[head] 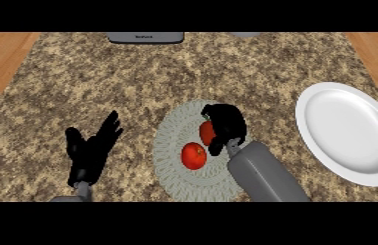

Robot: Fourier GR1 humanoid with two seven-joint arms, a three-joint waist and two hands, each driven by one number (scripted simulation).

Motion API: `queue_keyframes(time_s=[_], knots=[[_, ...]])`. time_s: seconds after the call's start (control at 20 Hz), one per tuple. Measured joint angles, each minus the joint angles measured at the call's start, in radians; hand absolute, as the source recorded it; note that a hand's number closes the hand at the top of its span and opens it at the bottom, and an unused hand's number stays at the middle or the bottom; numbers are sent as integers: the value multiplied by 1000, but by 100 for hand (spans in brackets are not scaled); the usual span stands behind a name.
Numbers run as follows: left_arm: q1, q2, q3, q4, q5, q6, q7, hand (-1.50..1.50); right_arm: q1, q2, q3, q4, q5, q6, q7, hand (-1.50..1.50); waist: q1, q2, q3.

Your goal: Pick the bell pepper from the placemat and place it in the plate

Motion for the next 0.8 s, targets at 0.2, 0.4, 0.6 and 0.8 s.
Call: queue_keyframes(time_s=[0.2, 0.4, 0.6, 0.8], knots=[[5, 0, 9, 4, 0, -16, -16, 0, -22, 7, -2, 49, 35, -28, -47, 150, 1, -3, 0], [8, -3, 16, 3, 1, -24, -12, 0, -3, 7, 1, 34, 82, -49, -71, 150, -1, -5, 0], [5, -13, 9, -12, -9, -11, 9, 0, -11, 11, 1, 10, 119, -128, -4, 150, 1, -1, 0], [6, -19, 1, -4, -18, -10, -6, 0, -35, 15, -50, 25, 139, -286, 241, 150, 11, 2, 1]])
